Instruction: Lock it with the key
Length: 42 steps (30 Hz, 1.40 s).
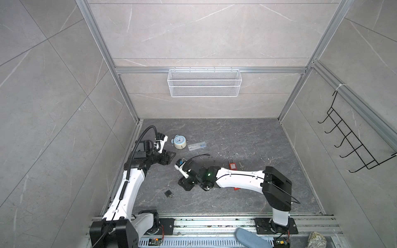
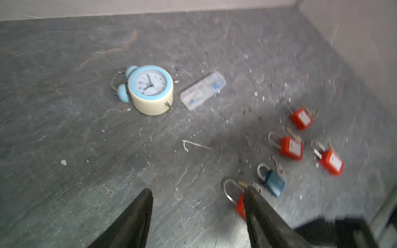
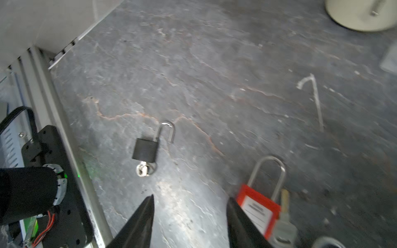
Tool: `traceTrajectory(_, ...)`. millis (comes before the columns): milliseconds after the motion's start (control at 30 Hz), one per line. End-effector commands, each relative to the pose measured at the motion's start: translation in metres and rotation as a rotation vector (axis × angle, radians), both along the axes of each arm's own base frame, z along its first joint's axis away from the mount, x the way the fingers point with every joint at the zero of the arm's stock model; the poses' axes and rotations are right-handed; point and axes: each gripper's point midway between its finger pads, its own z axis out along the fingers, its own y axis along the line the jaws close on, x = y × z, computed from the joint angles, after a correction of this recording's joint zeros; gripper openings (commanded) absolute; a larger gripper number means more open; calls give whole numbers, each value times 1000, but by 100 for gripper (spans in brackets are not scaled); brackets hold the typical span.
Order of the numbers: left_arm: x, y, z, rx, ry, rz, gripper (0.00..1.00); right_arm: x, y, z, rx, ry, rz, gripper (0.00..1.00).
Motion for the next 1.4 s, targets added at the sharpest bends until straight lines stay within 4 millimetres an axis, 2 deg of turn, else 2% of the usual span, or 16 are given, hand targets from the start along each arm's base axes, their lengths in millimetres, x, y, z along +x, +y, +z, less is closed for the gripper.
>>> traceTrajectory(0,19,35,22,-124,-10,296,81,-24,5,-40,-147,23,91,57)
traceTrajectory(67,19,48,22,-130,34,356,82,-29,19,-46,-143,20,103,58)
traceTrajectory(200,20,58,26,-129,100,392,84,-28,38,-59,-168,29,78,59)
traceTrajectory(400,22,53,27,-151,117,362,86,-21,53,-76,-205,48,23,65)
traceTrajectory(600,17,51,15,-144,139,348,86,-21,61,-87,-229,71,5,68)
traceTrajectory(833,12,52,9,-123,149,347,86,-8,46,-92,-333,-29,-44,63)
traceTrajectory(1033,13,53,7,-115,153,349,85,-13,34,-96,-355,-29,-20,56)
traceTrajectory(1167,12,53,4,-110,157,340,85,-19,34,-102,-350,-37,50,54)
traceTrajectory(1367,11,53,2,-106,160,342,84,-21,36,-106,-358,-34,66,46)
